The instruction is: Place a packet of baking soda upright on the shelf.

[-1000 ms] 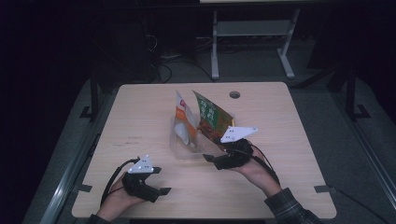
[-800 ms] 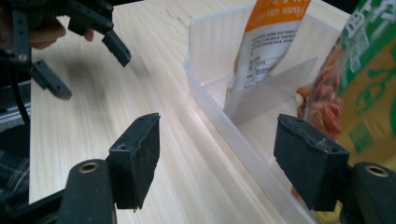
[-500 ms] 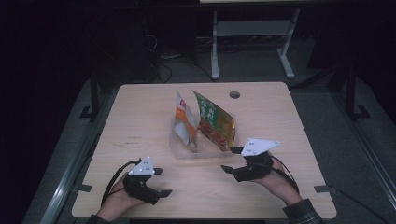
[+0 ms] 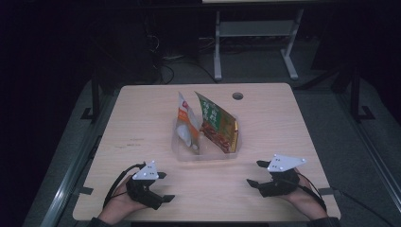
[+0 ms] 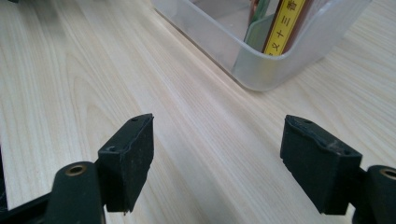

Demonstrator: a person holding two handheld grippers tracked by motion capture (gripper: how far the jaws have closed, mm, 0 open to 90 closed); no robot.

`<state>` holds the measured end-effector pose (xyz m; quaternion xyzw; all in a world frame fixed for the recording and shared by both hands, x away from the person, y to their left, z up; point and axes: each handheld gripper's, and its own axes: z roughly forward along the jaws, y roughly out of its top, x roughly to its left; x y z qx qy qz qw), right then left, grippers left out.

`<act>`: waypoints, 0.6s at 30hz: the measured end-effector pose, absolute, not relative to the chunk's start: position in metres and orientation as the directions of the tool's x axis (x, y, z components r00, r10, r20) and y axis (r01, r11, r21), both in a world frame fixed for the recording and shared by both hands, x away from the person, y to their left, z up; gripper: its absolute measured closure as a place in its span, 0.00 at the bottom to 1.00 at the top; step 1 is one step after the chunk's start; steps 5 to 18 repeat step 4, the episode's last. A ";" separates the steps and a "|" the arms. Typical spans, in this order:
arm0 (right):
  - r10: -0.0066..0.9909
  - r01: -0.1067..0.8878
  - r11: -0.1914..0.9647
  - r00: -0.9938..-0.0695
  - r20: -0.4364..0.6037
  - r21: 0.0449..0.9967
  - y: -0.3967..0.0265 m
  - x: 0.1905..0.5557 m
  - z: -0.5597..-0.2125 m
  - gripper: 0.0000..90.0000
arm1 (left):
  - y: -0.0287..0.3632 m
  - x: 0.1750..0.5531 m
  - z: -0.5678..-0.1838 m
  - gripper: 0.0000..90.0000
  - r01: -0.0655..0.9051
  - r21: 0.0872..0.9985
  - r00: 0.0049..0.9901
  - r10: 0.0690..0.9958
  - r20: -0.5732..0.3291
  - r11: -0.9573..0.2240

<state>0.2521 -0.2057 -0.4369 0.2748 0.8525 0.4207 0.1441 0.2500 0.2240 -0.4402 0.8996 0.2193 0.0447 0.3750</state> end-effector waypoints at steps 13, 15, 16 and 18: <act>0.596 0.334 0.487 -0.803 -0.026 0.807 -0.207 0.253 -0.436 0.27 | 0.223 0.250 -0.441 0.18 0.357 0.691 0.902 0.425 -0.079 -0.628; 0.596 0.334 0.487 -0.803 -0.026 0.807 -0.207 0.253 -0.436 0.27 | 0.223 0.250 -0.441 0.18 0.357 0.691 0.902 0.425 -0.079 -0.628; 0.596 0.334 0.487 -0.803 -0.026 0.807 -0.207 0.253 -0.436 0.27 | 0.223 0.250 -0.441 0.18 0.357 0.691 0.902 0.425 -0.079 -0.628; 0.596 0.334 0.487 -0.803 -0.026 0.807 -0.207 0.253 -0.436 0.27 | 0.223 0.250 -0.441 0.18 0.357 0.691 0.902 0.425 -0.079 -0.628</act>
